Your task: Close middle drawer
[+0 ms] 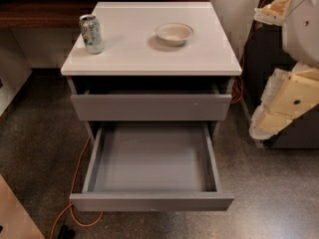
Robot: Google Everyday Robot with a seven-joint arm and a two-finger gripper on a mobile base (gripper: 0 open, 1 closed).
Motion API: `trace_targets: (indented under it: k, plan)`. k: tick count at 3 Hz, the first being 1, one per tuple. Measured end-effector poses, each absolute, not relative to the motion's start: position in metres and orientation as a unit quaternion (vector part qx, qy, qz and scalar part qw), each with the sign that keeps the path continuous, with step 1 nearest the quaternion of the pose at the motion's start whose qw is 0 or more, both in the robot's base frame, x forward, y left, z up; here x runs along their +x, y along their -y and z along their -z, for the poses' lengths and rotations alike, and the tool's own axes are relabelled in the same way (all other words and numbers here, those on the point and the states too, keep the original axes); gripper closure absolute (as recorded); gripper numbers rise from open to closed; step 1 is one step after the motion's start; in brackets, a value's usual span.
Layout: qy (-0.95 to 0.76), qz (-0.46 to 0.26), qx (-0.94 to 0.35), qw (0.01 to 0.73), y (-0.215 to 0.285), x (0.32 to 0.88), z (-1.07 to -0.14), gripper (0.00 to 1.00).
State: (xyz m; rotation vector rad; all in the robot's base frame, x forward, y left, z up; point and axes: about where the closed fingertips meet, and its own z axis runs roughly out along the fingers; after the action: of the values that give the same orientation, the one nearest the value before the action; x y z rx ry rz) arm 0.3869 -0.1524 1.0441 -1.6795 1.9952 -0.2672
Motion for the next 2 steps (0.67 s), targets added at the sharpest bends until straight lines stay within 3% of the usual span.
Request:
trace_targets:
  k: [2]
  plan:
    - [-0.741,0.058,-0.617,0.258,0.144,0.412,-1.007,0.0]
